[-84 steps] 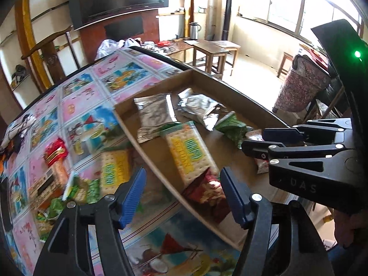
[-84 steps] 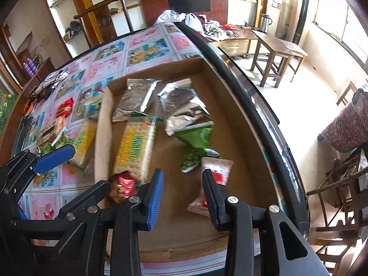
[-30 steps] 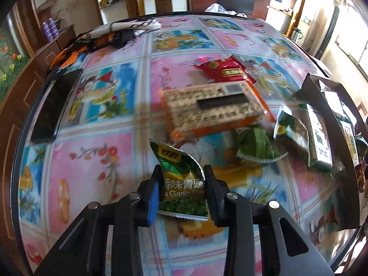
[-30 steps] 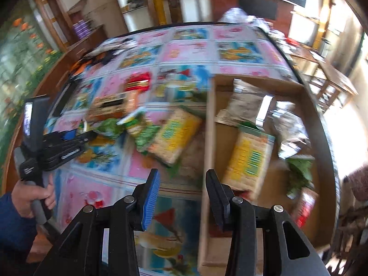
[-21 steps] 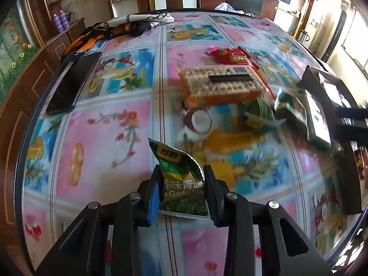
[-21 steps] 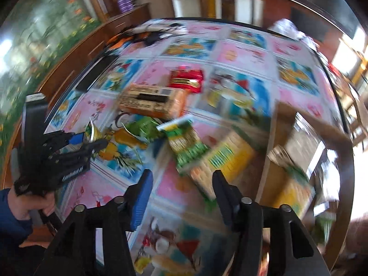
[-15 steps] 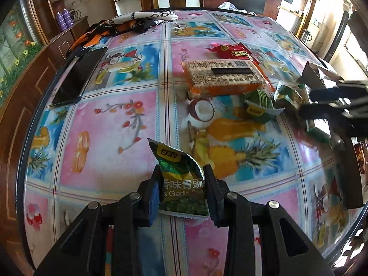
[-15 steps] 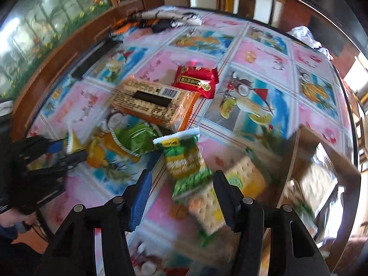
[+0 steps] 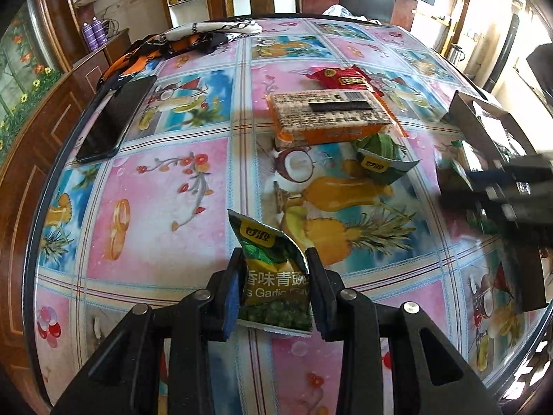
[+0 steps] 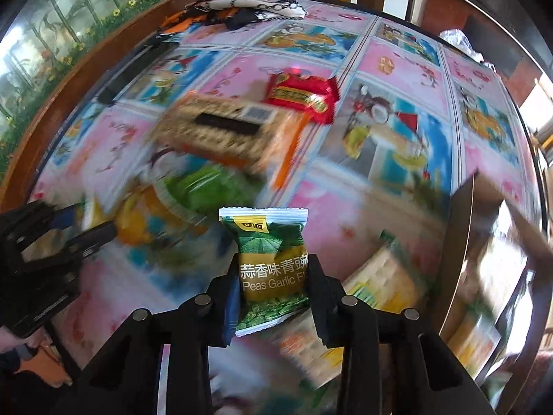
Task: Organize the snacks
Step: 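Carry both green pea bags up and over the cardboard box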
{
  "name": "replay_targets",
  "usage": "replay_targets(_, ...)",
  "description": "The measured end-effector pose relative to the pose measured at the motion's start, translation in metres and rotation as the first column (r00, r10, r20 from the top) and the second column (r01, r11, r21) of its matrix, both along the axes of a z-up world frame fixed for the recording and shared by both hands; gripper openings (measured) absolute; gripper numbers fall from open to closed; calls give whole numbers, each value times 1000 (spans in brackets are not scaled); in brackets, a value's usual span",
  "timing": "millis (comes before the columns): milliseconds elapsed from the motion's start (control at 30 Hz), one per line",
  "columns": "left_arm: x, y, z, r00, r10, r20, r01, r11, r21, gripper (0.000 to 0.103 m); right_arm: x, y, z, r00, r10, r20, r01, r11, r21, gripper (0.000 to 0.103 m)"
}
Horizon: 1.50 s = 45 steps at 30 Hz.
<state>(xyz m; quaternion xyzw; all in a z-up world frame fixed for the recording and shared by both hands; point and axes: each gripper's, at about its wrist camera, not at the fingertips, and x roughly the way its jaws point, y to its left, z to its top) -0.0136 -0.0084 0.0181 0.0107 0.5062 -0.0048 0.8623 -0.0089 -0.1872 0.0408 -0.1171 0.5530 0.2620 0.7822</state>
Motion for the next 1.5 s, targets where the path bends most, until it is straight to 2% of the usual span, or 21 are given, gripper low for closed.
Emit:
replay_targets(233,-7,-3,2,1000,-31,5,31,999,-43,31,-59,-2,5,997,-70,-25,72,994,76,37)
replay_targets(333,-8,-4,3,999,-45,2,45,998,-51,31,-72,-1,7,997,-81,-7,81,994,70,37)
replay_targets(533,-11,-8,10,997,-79,15,79,996,-40,31,-76,-5,12,992,-127,0,127,988,86,37)
replay_targets(667,-13,-3,16,996,-85,35,87,994,-72,31,-80,-9,16,989,-150,11,148,985,89,37)
replay_targets(1000,-14,8,21,997,-61,37,64,994,-92,31,-83,-14,24,984,-177,33,173,979,108,37)
replay_targets(1500,-12,-29,38,986,-146,78,150,987,-52,31,-84,-33,30,974,-222,42,215,968,126,37)
